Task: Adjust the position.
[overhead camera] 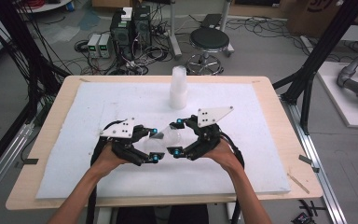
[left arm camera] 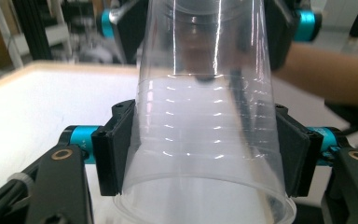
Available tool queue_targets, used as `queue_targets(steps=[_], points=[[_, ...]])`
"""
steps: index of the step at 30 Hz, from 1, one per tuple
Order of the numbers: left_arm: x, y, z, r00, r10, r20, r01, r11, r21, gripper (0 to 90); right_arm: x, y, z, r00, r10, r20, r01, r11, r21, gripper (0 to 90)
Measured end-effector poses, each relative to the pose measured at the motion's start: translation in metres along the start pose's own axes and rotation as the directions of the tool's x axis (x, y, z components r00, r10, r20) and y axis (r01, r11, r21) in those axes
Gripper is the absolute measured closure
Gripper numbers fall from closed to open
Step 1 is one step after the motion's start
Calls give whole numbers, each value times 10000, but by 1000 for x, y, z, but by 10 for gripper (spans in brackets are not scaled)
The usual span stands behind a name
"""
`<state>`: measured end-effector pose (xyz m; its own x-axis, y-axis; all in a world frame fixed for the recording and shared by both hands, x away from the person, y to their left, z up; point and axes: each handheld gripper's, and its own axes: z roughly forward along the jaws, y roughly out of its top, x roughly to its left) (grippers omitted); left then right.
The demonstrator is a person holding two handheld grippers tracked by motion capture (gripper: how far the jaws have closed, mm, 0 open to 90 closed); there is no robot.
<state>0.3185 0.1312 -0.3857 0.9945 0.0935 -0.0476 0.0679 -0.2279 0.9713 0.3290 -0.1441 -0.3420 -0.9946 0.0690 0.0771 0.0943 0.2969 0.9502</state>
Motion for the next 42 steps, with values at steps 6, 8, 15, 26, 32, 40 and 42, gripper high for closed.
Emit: queue_targets(steps=[6,8,15,26,32,40,42], points=[[1,11,-9,9997,236,95,-250,9807,1938,317,1,5,-5,9998,-130,177,109,9936,1127,178],[2,13,-9,9997,205,103,-222,9758,2177,318,1,5,-4,9997,-184,157,162,9915,1294,179],[3,29,-7,9994,343,105,-355,9050,4239,320,4,6,4,9980,-493,394,348,9508,3078,179],[7,42,7,9985,462,284,-535,7507,6584,324,8,11,19,9923,-1116,529,642,8319,5512,179],[10,43,12,9986,398,352,-530,7048,7075,328,9,11,25,9905,-1293,471,730,7839,6166,180],[10,45,19,9980,391,490,-625,6788,7316,330,9,9,32,9881,-1480,415,859,7554,6496,184],[10,46,21,9975,441,560,-710,6787,7310,330,9,9,33,9882,-1476,406,863,7562,6486,185]])
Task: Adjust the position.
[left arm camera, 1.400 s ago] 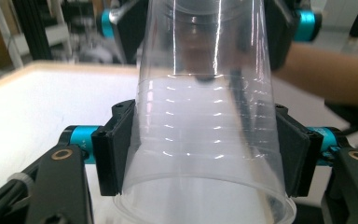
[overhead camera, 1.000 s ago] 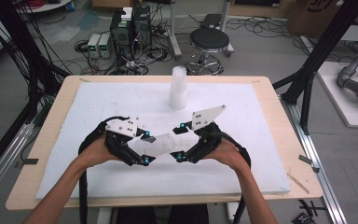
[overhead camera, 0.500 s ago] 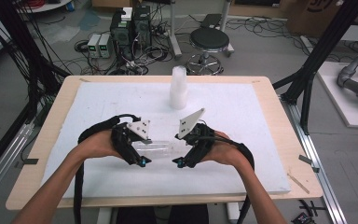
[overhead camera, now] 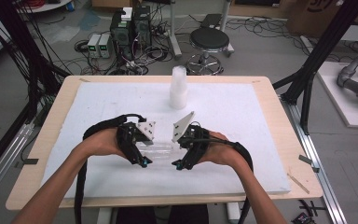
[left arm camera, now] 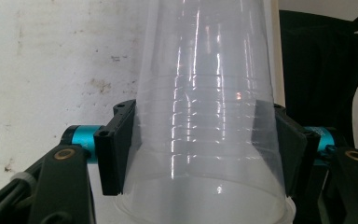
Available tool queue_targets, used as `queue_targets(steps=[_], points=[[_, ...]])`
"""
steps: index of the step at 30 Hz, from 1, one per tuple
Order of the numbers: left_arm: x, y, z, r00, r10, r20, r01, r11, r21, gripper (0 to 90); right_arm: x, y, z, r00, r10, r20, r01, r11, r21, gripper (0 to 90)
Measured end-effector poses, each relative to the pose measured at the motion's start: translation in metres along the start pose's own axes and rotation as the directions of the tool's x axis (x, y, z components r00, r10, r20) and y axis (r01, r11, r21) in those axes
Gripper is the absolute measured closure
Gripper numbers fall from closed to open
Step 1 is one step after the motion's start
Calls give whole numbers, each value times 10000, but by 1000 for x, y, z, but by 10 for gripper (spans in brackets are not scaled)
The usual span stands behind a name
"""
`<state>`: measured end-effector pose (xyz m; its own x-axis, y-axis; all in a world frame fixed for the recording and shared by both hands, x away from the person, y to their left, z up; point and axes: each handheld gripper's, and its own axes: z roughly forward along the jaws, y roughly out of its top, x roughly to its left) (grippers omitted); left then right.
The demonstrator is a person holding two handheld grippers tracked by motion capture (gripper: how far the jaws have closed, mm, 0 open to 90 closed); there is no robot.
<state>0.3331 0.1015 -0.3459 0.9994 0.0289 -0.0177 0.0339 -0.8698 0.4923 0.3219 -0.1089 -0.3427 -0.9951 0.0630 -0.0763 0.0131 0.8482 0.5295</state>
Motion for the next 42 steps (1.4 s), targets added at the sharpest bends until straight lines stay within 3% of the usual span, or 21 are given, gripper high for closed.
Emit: queue_targets(steps=[24,31,42], points=[[-4,11,7,9995,183,253,-181,9998,-100,335,2,6,4,9990,-194,-394,181,9993,-323,256],[-3,11,7,9996,145,239,-142,9998,-135,336,2,6,5,9978,-263,-612,236,9988,-434,408],[-2,9,9,9995,147,289,-142,9997,-189,312,2,7,6,9977,-281,-624,258,9990,-372,430]])
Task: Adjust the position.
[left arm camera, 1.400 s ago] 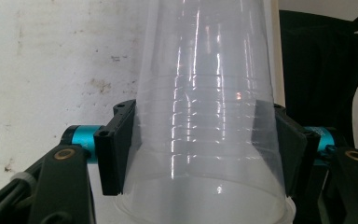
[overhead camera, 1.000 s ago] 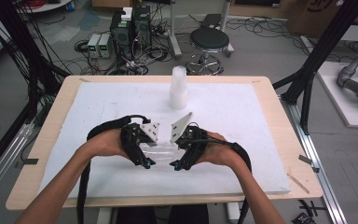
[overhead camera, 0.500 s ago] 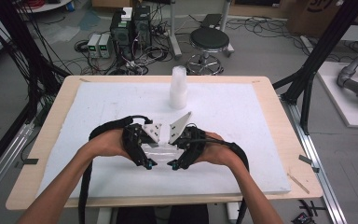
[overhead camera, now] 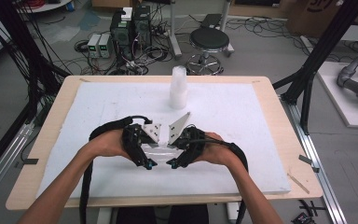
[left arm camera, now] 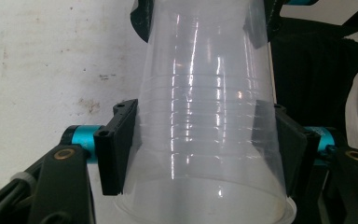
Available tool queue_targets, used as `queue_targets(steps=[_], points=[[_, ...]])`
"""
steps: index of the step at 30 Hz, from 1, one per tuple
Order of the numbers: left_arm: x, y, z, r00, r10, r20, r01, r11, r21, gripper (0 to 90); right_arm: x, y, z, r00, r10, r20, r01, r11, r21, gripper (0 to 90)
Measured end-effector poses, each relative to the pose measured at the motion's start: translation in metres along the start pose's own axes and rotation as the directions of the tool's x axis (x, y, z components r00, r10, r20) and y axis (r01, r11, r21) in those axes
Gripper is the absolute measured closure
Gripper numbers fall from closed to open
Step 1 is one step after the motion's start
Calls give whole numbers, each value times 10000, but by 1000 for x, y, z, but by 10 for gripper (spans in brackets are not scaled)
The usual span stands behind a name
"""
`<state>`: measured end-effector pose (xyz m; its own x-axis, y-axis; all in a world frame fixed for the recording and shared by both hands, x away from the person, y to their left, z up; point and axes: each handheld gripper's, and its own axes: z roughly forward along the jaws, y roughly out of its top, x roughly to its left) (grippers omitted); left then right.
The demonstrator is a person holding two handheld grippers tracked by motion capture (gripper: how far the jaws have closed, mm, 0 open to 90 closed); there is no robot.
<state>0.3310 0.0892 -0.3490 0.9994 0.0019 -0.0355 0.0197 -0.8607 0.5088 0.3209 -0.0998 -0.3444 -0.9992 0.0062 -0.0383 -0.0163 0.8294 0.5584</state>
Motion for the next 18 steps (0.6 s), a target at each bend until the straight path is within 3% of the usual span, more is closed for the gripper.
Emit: queue_targets(steps=[2,4,6,7,9,12,15,16,17,18], points=[[2,-1,0,9998,-171,-71,169,9996,-233,225,0,0,-1,10000,19,43,-19,10000,-48,432],[3,-3,-1,9994,-359,5,358,9981,-497,65,0,-1,-1,9999,72,122,-72,10000,21,433],[4,-4,-2,9996,-252,101,257,9984,-507,58,-1,-2,-2,9998,102,147,-101,9999,-16,434],[4,-6,-3,9994,-313,124,322,9967,-739,58,-1,-2,-3,9999,103,119,-102,9999,-40,434],[4,-7,-4,9999,-75,73,80,9974,-721,59,-1,-3,-3,9998,115,136,-114,9999,-80,434],[4,-8,-6,9998,-183,23,184,9954,-935,59,-2,-3,-3,9999,68,127,-66,9999,-110,434],[3,-12,-13,9994,-325,-142,298,9862,-1626,59,-1,-6,-4,9997,156,177,-151,9995,-265,434],[2,-14,-16,9994,-325,-150,290,9811,-1914,59,-2,-8,-5,9997,128,214,-118,9990,-442,433],[2,-14,-16,9994,-325,-150,290,9811,-1914,59,-2,-10,-6,9997,142,179,-129,9977,-660,433],[1,-17,-18,9993,-336,-188,286,9745,-2224,59,-2,-12,-7,9995,199,233,-178,9959,-884,433]])
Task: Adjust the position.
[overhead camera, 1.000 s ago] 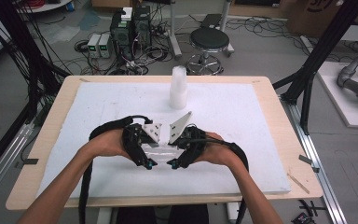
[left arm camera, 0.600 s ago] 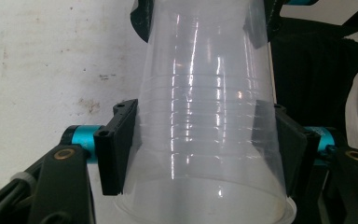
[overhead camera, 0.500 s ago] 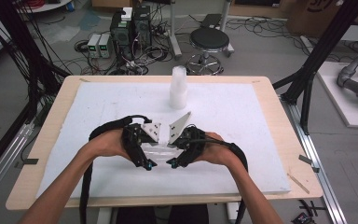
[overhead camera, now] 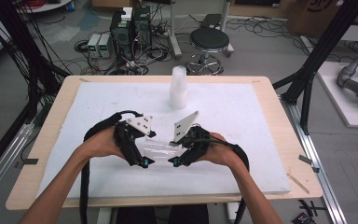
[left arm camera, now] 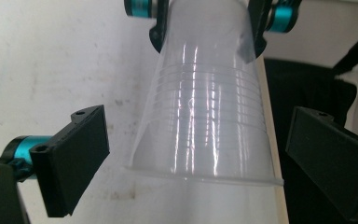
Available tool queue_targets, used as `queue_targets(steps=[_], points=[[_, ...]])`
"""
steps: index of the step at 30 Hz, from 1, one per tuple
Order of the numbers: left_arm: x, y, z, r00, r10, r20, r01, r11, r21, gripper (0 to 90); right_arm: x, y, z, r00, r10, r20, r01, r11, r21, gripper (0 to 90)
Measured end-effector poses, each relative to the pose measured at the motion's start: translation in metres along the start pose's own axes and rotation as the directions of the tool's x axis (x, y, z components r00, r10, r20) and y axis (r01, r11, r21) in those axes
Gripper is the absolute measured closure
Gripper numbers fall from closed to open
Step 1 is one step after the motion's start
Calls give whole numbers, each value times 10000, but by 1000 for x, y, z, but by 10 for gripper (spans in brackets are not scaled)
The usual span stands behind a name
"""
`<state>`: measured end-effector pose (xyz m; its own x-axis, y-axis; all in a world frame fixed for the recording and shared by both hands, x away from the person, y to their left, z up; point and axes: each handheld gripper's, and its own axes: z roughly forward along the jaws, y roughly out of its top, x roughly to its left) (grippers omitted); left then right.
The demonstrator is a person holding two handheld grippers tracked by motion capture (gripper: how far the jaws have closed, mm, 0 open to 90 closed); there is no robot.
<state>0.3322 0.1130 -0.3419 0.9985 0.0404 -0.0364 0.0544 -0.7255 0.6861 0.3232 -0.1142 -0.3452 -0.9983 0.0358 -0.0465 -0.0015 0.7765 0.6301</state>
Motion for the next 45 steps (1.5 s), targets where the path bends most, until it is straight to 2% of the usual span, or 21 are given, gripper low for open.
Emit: queue_targets(steps=[1,5,6,7,9,10,11,12,14,16,18,24,25,26,30,31,33,34,36,40,45], points=[[-2,-6,-4,10000,-90,-14,88,9974,-719,59,-1,-3,-2,9999,107,-35,-108,9993,-352,433],[-4,-16,-8,9996,-106,-271,59,9863,-1648,59,-3,-14,-9,9993,355,-86,-364,9904,-1336,432],[-4,-23,-13,9988,-218,-448,99,9682,-2498,59,-3,-17,-11,9991,423,-98,-433,9862,-1599,432],[-4,-23,-13,9988,-218,-448,99,9682,-2498,59,-3,-19,-12,9989,475,-48,-476,9819,-1836,432],[-5,-33,-18,9974,-464,-547,224,9260,-3770,59,-3,-25,-14,9981,608,-35,-600,9723,-2257,432],[-5,-36,-20,9969,-544,-574,260,9111,-4113,59,-3,-27,-15,9979,648,-44,-639,9678,-2435,432],[-5,-36,-20,9969,-544,-574,260,9111,-4113,59,-3,-29,-15,9976,683,-57,-674,9616,-2659,432],[-6,-41,-21,9960,-661,-607,305,8855,-4636,59,-3,-32,-16,9970,767,-37,-745,9541,-2902,432],[-7,-44,-22,9946,-699,-765,240,8737,-4859,59,-4,-37,-16,9959,902,-99,-883,9387,-3333,432],[-7,-47,-21,9941,-792,-741,291,8531,-5210,59,-4,-41,-14,9955,944,-76,-904,9231,-3738,432],[-8,-49,-20,9935,-880,-716,365,8455,-5327,59,-4,-45,-13,9947,1012,-159,-989,9080,-4070,432],[-8,-62,-8,9905,-1213,-649,568,7903,-6101,59,-2,-52,-10,9945,1007,-296,-1028,8760,-4712,432],[-8,-62,-8,9905,-1213,-649,568,7903,-6101,59,-2,-52,-10,9945,1007,-296,-1028,8760,-4712,432],[-8,-65,-4,9893,-1295,-666,592,7754,-6287,59,-2,-54,-9,9944,1006,-318,-1030,8605,-4989,432],[-9,-69,0,9881,-1355,-731,570,7628,-6441,59,-2,-57,-10,9940,1022,-391,-1074,8426,-5277,432],[-9,-71,3,9875,-1443,-627,677,7495,-6585,59,-2,-58,-10,9939,993,-484,-1096,8307,-5458,432],[-9,-72,4,9869,-1502,-589,738,7451,-6628,59,-2,-59,-10,9931,1038,-552,-1171,8287,-5473,432],[-9,-75,6,9869,-1552,-449,835,7279,-6805,59,-2,-60,-10,9938,971,-542,-1108,8214,-5595,432],[-10,-76,7,9862,-1610,-384,910,7212,-6867,59,-2,-60,-10,9937,1002,-502,-1111,8214,-5595,432],[-9,-75,13,9865,-1609,-315,961,7230,-6842,59,-1,-60,-11,9944,925,-513,-1053,8199,-5627,432],[-8,-69,17,9883,-1514,-197,959,7157,-6918,59,-2,-59,-10,9944,900,-559,-1059,8215,-5603,432]])
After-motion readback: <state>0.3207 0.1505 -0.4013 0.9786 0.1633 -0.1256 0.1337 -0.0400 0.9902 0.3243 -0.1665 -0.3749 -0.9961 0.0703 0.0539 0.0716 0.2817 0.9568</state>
